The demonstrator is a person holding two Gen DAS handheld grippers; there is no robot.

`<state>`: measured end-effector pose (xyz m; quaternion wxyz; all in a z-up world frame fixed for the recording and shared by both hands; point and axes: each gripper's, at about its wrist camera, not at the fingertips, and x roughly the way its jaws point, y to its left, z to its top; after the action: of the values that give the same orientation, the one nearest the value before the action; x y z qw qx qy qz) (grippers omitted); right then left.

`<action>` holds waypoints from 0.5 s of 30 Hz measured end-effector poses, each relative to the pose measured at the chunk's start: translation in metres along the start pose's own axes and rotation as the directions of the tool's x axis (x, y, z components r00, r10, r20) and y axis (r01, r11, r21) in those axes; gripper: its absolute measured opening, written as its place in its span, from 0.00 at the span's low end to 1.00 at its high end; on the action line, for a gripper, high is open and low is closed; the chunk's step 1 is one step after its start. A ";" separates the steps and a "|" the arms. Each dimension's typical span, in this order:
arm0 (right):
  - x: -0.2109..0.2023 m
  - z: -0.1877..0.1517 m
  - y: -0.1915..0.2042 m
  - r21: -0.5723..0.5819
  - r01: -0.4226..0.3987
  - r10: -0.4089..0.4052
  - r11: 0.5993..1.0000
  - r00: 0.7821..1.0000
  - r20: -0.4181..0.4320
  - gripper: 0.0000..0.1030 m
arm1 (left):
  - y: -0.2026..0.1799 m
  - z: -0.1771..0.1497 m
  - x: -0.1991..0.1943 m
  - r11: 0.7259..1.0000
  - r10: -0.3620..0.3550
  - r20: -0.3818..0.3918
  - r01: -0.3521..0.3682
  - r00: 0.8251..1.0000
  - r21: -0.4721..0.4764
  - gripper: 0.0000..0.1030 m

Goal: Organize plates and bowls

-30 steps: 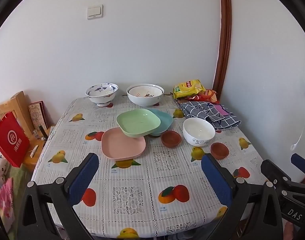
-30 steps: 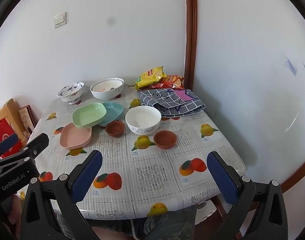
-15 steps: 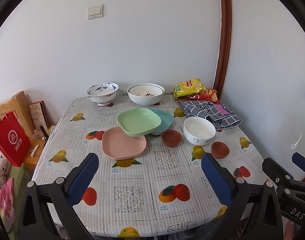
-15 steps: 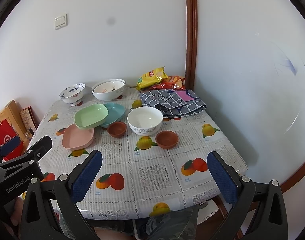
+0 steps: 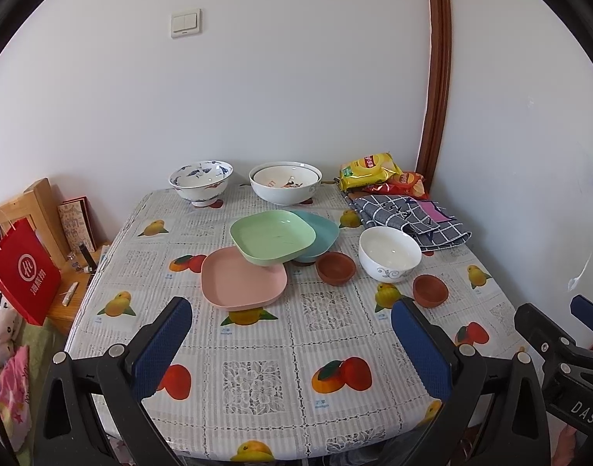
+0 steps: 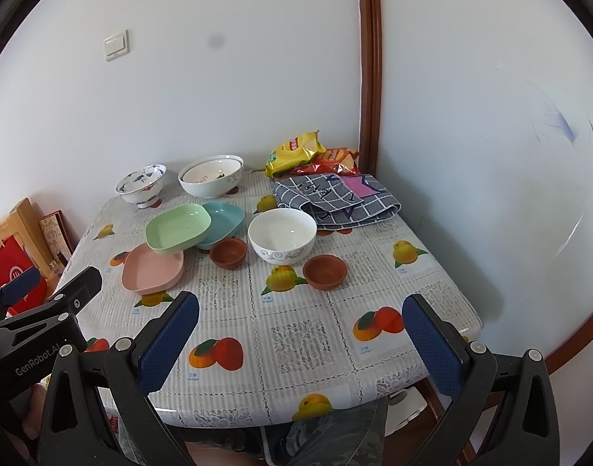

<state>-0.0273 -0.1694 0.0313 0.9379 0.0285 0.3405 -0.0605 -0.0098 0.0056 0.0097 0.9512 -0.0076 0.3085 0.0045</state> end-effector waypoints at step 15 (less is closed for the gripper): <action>0.002 0.004 0.005 -0.003 -0.005 0.005 1.000 1.000 0.003 1.00 | 0.005 0.004 0.004 1.000 0.013 -0.012 -0.013 1.000 -0.009 1.00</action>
<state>-0.0228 -0.1654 0.0333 0.9386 0.0276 0.3390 -0.0576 -0.0042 0.0108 0.0110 0.9493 -0.0101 0.3141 0.0121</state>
